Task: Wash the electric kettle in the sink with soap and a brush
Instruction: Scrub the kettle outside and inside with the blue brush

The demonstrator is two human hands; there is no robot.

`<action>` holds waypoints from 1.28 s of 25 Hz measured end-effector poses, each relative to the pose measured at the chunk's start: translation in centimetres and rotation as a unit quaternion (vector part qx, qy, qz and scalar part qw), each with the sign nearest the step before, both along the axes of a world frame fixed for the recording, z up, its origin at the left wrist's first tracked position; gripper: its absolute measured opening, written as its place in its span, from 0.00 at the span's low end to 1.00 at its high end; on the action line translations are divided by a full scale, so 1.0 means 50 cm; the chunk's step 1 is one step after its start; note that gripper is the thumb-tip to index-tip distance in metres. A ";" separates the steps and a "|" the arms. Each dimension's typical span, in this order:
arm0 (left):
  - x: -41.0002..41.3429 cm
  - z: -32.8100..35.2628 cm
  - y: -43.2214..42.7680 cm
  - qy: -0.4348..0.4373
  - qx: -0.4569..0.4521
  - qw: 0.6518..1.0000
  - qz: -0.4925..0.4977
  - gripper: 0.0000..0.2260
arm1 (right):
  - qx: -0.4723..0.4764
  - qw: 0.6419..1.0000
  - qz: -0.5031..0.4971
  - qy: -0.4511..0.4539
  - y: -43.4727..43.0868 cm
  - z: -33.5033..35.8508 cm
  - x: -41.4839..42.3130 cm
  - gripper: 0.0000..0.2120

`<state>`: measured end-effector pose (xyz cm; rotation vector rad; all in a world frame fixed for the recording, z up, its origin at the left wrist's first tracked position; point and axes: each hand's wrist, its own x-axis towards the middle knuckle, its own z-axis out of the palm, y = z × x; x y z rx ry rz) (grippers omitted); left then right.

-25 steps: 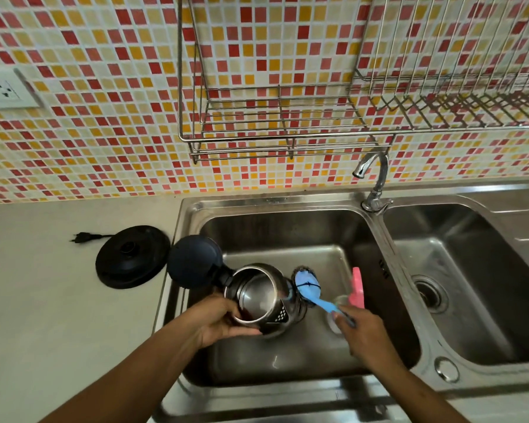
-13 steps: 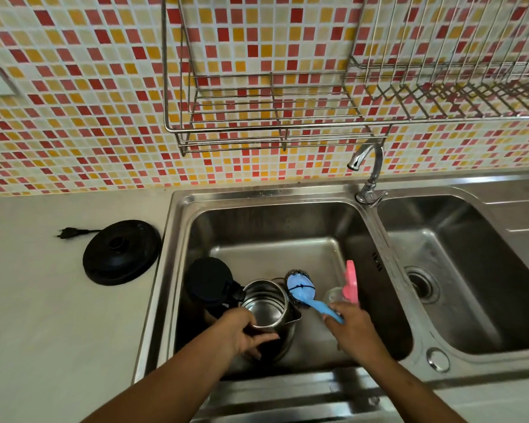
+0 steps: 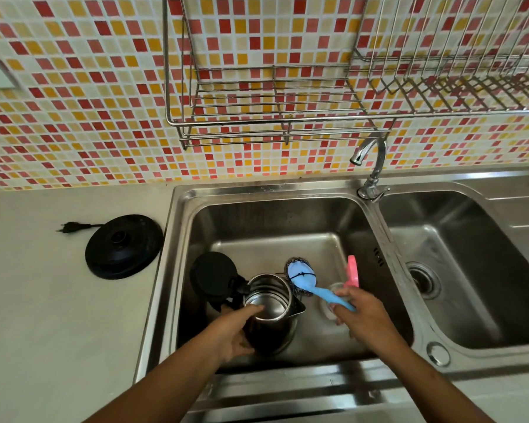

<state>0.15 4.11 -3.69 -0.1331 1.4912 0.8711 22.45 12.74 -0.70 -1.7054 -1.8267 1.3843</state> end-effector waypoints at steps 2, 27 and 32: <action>-0.025 -0.006 -0.023 0.057 0.061 0.996 0.032 0.38 | 0.026 0.999 0.011 0.031 0.006 0.041 0.010 0.10; -0.159 -0.008 0.022 0.207 0.297 0.928 0.089 0.16 | 0.268 0.764 0.481 -0.337 0.055 -0.060 -0.243 0.12; -0.152 -0.002 0.024 0.183 0.302 0.928 0.116 0.18 | 0.190 0.780 0.533 -0.268 0.063 -0.039 -0.234 0.12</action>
